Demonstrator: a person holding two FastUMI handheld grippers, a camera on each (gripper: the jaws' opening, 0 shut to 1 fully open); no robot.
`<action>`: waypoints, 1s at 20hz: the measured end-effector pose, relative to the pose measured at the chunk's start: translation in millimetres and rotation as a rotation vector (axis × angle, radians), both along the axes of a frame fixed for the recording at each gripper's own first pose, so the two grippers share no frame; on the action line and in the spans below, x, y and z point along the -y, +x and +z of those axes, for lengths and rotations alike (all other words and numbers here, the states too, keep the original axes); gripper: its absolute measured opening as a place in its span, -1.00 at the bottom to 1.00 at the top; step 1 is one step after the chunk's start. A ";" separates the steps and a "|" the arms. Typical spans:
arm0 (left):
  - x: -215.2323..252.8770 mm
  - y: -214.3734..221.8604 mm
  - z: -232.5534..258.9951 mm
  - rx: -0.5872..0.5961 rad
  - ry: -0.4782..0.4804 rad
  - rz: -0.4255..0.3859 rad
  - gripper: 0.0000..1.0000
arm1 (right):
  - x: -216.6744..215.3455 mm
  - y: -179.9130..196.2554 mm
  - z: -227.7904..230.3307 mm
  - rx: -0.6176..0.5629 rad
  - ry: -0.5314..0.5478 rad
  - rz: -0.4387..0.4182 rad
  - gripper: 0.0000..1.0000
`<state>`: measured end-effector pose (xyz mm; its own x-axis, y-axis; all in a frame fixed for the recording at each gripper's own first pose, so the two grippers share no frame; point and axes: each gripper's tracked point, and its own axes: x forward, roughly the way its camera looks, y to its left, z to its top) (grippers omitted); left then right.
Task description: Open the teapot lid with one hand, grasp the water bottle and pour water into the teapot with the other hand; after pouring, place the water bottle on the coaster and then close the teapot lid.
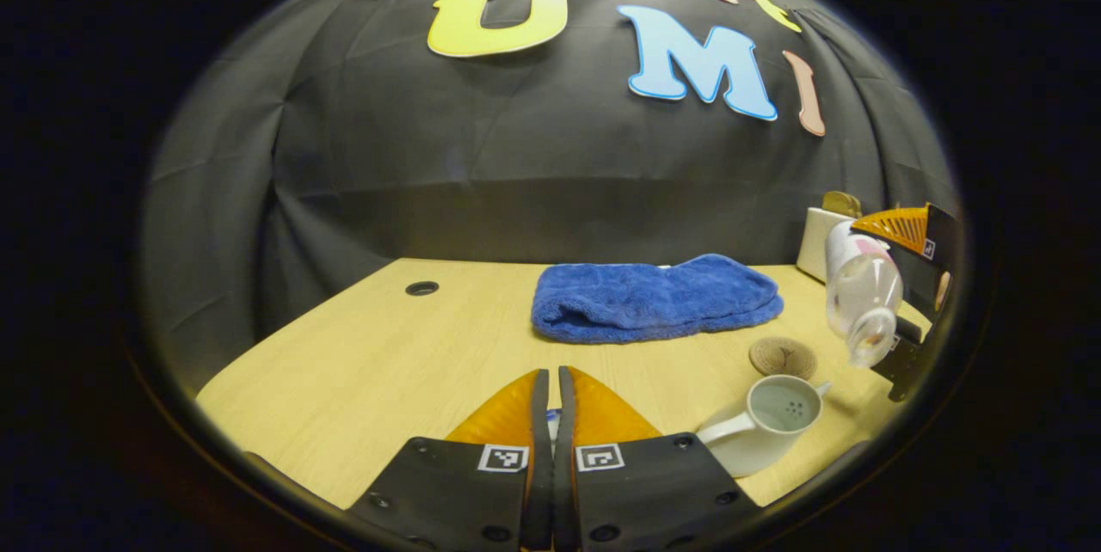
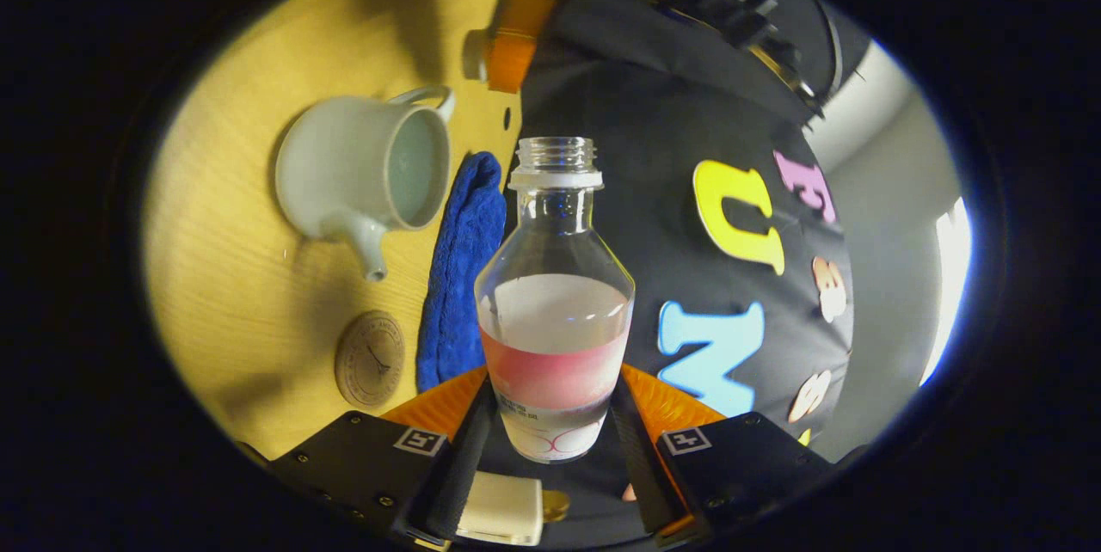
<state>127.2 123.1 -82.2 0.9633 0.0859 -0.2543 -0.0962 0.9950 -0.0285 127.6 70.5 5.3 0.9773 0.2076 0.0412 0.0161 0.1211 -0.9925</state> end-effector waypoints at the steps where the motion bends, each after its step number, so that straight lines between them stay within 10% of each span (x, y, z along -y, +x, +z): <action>1: -0.1 0.6 -0.1 -0.002 0.000 -0.001 -0.87 | 0.4 -1.5 -0.2 -0.021 0.061 0.000 0.52; 20: -1.0 1.9 -3.7 -0.012 0.004 0.002 -0.87 | -3.3 42.9 -34.2 -0.465 1.334 -0.033 0.52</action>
